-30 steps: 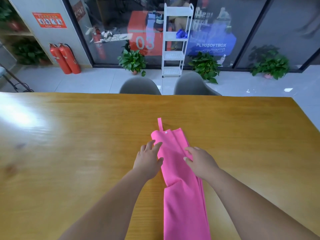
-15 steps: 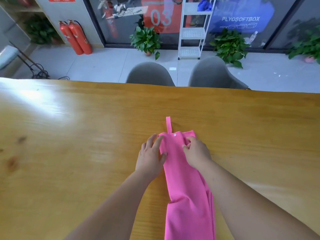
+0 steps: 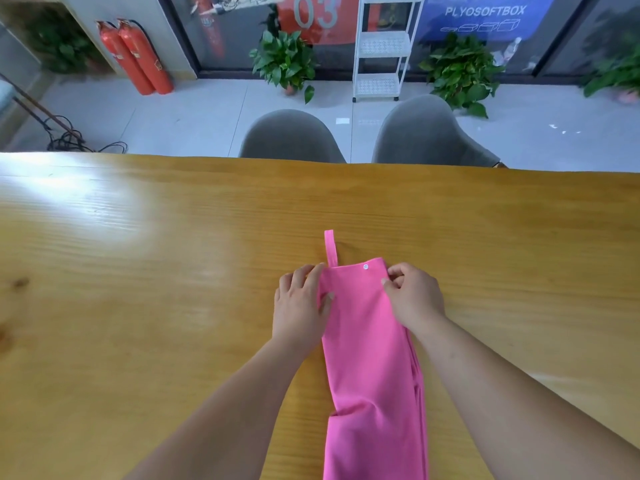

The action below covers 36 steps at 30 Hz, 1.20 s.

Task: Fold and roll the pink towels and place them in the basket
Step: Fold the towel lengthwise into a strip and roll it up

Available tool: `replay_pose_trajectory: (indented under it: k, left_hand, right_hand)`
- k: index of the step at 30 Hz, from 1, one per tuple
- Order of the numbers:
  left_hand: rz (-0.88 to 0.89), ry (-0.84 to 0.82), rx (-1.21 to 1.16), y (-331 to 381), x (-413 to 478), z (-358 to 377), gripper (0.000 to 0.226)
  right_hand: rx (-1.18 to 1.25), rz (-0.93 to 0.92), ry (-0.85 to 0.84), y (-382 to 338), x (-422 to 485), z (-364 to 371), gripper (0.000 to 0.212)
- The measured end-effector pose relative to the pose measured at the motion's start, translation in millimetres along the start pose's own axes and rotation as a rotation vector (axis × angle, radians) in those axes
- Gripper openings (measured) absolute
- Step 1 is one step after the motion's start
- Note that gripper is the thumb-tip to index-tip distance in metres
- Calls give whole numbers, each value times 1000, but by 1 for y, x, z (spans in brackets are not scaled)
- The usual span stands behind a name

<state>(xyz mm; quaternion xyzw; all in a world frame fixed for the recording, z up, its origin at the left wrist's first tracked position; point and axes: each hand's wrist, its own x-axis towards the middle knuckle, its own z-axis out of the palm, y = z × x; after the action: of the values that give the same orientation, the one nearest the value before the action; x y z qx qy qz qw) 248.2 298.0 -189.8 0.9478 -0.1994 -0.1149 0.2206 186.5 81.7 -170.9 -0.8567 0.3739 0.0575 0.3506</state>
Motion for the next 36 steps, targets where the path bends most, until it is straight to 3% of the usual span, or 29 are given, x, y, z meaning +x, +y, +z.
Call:
replay_pose_trajectory:
  k: [6, 12, 18, 22, 26, 30, 36]
  left_hand:
    - [-109, 38, -6, 0, 5, 0, 54]
    - [-241, -32, -90, 9, 17, -2, 53]
    - [-339, -170, -238, 2, 40, -14, 27]
    - [-241, -265, -260, 3, 56, -38, 17]
    - [-143, -283, -536, 14, 76, -70, 17]
    - [-14, -333, -513, 33, 88, -72, 18]
    - [-90, -342, -481, 34, 94, -59, 19]
  right_hand:
    - [-58, -19, 69, 0, 8, 4, 14]
    - [-94, 50, -15, -11, 23, 3, 43]
    - [-44, 51, -81, -12, 27, -4, 16]
    - [91, 17, -175, -12, 33, -22, 16]
    - [528, 77, -329, -12, 36, -56, 17]
    - [568, 110, -218, 6, 30, -59, 16]
    - [587, 111, -263, 13, 31, -65, 18]
